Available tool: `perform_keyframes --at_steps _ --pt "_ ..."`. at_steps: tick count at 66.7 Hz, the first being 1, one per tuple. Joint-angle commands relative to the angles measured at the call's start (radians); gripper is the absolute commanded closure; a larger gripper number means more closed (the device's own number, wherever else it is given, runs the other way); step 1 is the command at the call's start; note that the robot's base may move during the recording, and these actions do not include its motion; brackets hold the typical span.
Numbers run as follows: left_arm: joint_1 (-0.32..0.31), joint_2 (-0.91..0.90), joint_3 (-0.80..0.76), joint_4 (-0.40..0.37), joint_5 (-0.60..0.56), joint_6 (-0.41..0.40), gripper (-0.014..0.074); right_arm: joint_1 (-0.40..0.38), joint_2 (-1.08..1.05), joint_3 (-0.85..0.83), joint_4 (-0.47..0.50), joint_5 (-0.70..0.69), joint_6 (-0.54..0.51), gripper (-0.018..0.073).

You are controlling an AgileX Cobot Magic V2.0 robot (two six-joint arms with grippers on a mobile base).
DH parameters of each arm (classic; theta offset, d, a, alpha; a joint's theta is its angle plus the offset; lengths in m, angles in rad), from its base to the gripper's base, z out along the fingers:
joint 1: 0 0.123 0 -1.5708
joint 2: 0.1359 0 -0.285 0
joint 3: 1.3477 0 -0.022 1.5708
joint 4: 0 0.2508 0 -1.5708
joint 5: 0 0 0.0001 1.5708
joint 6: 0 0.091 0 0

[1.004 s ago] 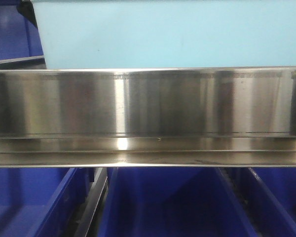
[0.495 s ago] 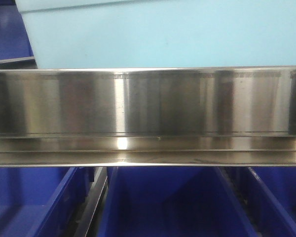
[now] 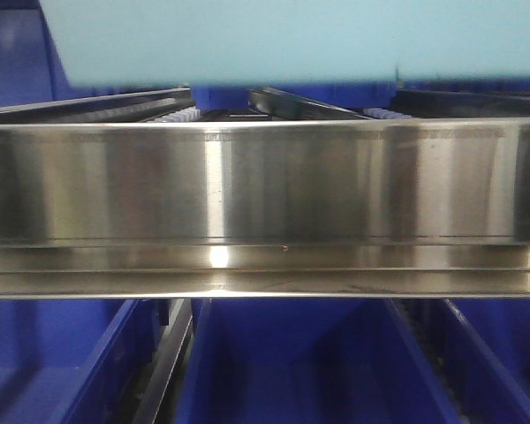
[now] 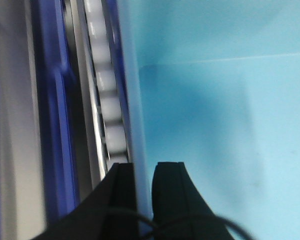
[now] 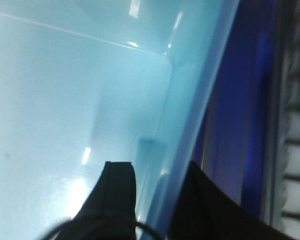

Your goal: Move two blue bins to right shelf middle

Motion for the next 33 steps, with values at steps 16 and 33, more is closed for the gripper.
perform_keyframes --at_steps 16,33 --pt "-0.009 -0.067 -0.264 -0.037 -0.009 0.007 0.0707 -0.001 -0.040 -0.239 -0.014 -0.091 0.018 0.0724" --pt "-0.009 -0.067 -0.339 -0.037 -0.009 0.007 0.0707 -0.001 -0.040 -0.334 -0.014 -0.129 0.018 0.0724"
